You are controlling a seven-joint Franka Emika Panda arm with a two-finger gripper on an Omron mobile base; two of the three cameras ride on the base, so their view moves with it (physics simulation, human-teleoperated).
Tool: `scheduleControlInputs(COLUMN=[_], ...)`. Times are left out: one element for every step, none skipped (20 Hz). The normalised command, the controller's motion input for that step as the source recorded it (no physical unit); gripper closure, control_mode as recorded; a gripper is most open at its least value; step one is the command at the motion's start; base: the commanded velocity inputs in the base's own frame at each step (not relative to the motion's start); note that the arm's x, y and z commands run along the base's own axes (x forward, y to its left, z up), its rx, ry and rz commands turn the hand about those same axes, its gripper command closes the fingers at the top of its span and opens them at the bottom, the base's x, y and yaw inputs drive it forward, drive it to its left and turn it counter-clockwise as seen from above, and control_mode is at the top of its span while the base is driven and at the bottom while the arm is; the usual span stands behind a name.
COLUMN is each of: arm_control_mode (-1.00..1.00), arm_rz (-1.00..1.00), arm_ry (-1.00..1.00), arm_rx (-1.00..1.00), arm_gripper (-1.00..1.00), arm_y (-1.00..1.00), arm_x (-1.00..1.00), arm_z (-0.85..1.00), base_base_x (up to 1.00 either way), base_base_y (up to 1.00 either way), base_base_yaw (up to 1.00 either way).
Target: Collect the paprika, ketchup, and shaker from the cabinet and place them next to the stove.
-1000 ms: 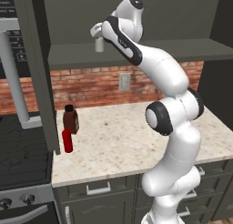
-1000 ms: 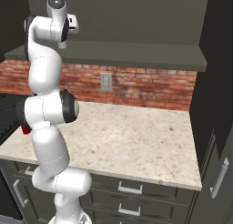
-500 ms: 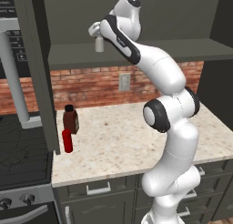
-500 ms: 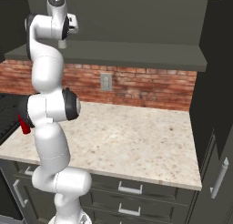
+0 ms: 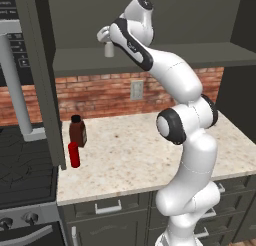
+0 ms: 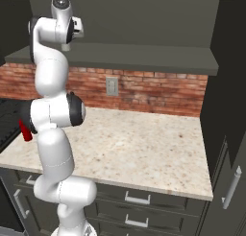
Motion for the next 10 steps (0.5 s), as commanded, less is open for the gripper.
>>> scheduleControlInputs(arm_control_mode=[-1.0, -1.0, -1.0, -1.0, -1.0, -1.0, -1.0, -1.0, -1.0, -1.0], arm_rz=[0.0, 0.0, 0.0, 0.0, 0.0, 0.0, 0.0, 0.0, 0.0, 0.0], arm_ry=[0.03, 0.03, 0.03, 0.03, 0.02, 0.02, 0.03, 0.04, 0.05, 0.05], arm_rx=[0.0, 0.0, 0.0, 0.0, 0.0, 0.0, 0.0, 0.0, 0.0, 0.0], arm_gripper=[-1.0, -1.0, -1.0, -1.0, -1.0, -1.0, -1.0, -1.0, -1.0, -1.0], arm_y=[0.0, 0.0, 0.0, 0.0, 0.0, 0.0, 0.0, 0.02, 0.04, 0.04], arm_x=[0.09, 0.1, 0.09, 0.09, 0.09, 0.1, 0.1, 0.1, 0.11, 0.11], arm_z=[-0.05, -0.04, -0.04, -0.01, 0.0, 0.0, -0.02, -0.06, -0.09, -0.09], base_base_x=[0.0, 0.0, 0.0, 0.0, 0.0, 0.0, 0.0, 0.0, 0.0, 0.0], base_base_y=[0.0, 0.0, 0.0, 0.0, 0.0, 0.0, 0.0, 0.0, 0.0, 0.0], base_base_yaw=[0.0, 0.0, 0.0, 0.0, 0.0, 0.0, 0.0, 0.0, 0.0, 0.0])
